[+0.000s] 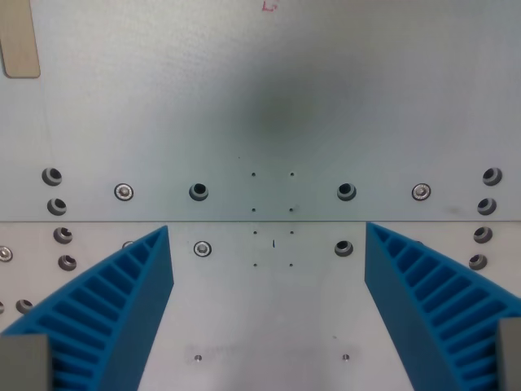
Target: Rotate around base positive x
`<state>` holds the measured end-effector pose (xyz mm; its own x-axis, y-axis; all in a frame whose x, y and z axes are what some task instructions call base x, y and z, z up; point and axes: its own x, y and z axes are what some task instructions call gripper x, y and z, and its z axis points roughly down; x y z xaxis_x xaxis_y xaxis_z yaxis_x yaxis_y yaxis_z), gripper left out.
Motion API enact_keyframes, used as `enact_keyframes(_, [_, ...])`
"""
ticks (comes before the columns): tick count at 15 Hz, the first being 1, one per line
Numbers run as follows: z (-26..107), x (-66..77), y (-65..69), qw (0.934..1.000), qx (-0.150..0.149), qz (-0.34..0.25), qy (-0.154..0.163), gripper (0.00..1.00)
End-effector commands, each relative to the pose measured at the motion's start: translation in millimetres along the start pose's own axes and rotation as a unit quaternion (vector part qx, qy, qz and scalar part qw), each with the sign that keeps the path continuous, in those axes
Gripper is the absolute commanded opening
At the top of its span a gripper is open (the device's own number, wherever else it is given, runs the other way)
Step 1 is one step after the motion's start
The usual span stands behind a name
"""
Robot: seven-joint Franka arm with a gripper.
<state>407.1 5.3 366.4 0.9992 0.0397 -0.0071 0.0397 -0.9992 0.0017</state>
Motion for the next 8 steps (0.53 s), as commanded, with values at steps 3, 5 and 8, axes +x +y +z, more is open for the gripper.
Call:
enact_keyframes(3, [-2.9,-0.6,0.0,0.9998,0.017,0.0,0.004,1.0])
enact_keyframes(5, [-2.9,-0.6,0.0,0.9996,0.029,0.0,0.004,1.0])
enact_keyframes(8, [-2.9,-0.6,0.0,0.9989,0.046,0.0,0.005,1.0])
